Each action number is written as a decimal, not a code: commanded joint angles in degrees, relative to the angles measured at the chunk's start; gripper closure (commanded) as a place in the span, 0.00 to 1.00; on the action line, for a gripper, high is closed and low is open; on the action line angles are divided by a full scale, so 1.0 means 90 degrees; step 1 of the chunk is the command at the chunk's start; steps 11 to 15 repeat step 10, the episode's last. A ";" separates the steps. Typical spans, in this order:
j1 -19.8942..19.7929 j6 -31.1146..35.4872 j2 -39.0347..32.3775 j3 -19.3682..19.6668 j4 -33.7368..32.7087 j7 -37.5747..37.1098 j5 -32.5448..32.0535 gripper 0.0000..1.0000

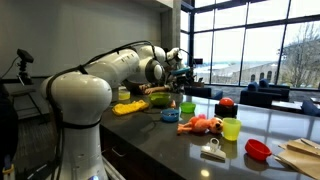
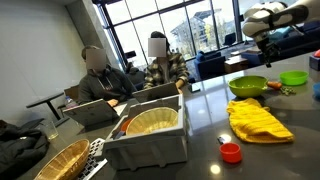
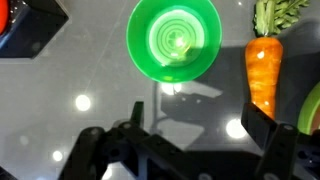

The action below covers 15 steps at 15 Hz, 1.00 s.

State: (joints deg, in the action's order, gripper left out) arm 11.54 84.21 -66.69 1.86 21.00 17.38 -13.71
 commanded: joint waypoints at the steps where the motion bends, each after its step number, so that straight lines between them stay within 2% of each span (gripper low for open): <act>1: -0.0186 0.0115 0.0312 0.0055 0.0178 0.0060 0.0169 0.00; 5: -0.0369 -0.0056 0.0264 -0.0159 -0.0009 0.0182 0.0155 0.00; 10: -0.0303 0.0104 0.0217 -0.0616 -0.0010 0.0177 0.0478 0.00; 15: -0.0303 0.0104 0.0217 -0.0616 -0.0010 0.0177 0.0478 0.00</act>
